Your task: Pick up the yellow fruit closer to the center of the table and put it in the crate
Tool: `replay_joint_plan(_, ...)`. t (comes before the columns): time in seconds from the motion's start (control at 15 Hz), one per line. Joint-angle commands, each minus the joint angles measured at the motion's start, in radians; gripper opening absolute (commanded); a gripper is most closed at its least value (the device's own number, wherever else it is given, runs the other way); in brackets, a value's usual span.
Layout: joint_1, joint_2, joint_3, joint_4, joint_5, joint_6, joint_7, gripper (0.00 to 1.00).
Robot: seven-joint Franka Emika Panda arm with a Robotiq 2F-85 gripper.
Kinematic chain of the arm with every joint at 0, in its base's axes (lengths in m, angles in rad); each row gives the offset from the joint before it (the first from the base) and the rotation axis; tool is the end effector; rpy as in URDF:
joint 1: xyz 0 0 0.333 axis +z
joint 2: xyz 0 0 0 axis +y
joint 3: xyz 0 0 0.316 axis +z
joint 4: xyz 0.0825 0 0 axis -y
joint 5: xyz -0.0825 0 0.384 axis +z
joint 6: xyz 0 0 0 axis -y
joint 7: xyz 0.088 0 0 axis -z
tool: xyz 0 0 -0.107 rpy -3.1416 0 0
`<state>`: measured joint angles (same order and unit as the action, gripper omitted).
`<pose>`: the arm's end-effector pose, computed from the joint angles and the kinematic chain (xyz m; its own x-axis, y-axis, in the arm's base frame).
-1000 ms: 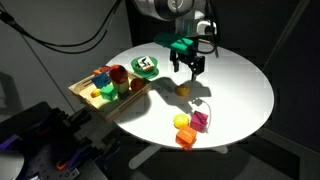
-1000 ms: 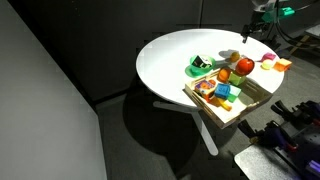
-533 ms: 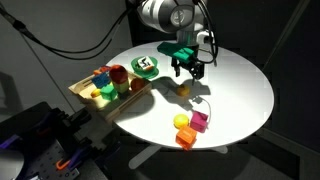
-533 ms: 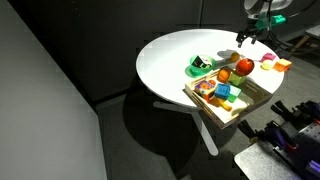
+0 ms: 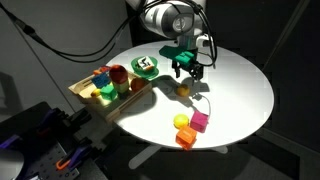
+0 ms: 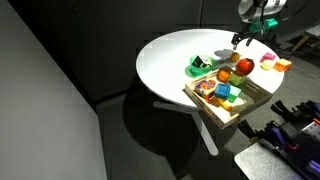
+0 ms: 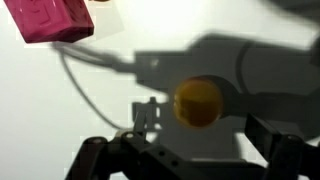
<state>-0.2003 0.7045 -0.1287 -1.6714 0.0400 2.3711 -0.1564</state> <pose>0.6478 -0.2108 0.1965 0.9854 -0.1703 -0.0073 -0.1696 -0.9840 0.0549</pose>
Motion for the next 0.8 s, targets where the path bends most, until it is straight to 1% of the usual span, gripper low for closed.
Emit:
replay_joint_plan(0.0,-0.002,0.054,0.002,0.065,-0.031,0.003,0.019,1.0)
replay_joint_plan(0.73,0.011,0.155,-0.003,0.138,-0.074,-0.002,0.031,1.0)
